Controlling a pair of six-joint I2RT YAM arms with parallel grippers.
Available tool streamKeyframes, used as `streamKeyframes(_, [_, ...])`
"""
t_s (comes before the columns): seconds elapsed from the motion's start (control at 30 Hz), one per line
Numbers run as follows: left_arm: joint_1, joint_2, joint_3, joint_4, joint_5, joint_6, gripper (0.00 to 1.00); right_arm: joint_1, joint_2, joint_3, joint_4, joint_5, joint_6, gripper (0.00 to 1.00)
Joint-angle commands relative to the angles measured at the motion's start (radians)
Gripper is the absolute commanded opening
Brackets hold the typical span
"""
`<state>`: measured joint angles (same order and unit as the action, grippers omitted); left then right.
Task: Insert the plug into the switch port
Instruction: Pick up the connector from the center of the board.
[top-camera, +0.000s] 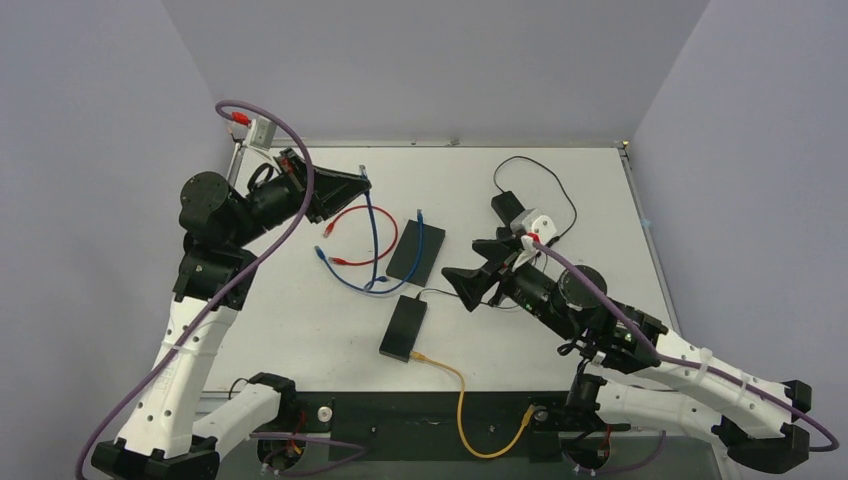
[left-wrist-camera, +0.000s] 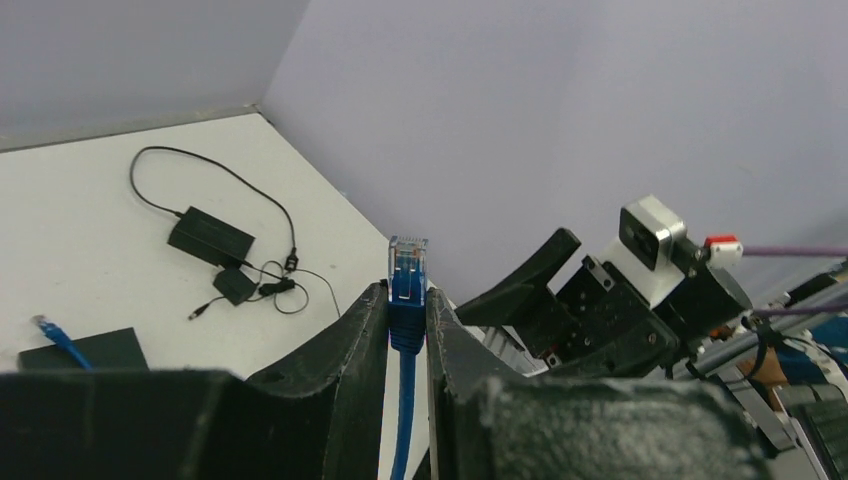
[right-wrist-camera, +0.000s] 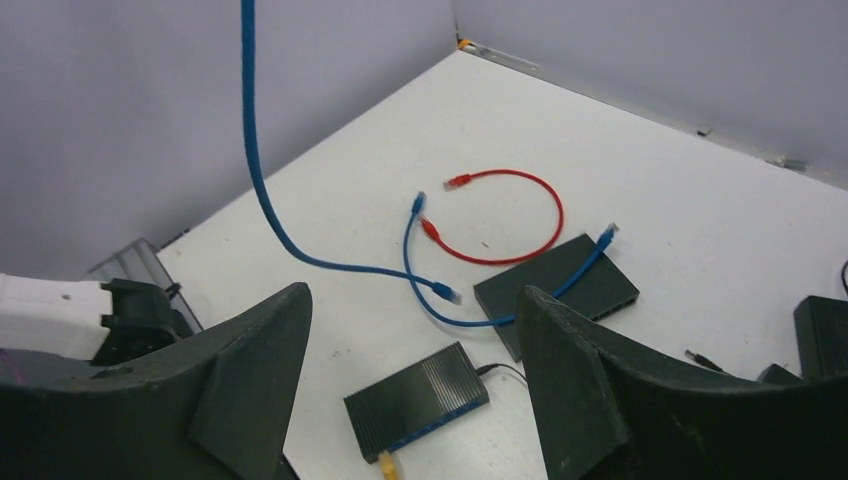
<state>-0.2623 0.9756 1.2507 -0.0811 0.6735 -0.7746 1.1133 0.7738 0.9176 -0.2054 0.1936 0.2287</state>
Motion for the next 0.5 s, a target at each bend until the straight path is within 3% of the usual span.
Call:
streamKeyframes(0.0, [-0.036, -0.039, -0.035, 0.181, 0.126, -0.046, 0.00, -0.002, 0.008, 0.069, 0.112, -0.077, 0.051, 0.71])
streamKeyframes(0.47, [-0.164, -0.076, -0.147, 0.230, 0.147, -0.032, 0.00, -0.010, 0.126, 0.129, 0.309, -0.257, 0.127, 0.71])
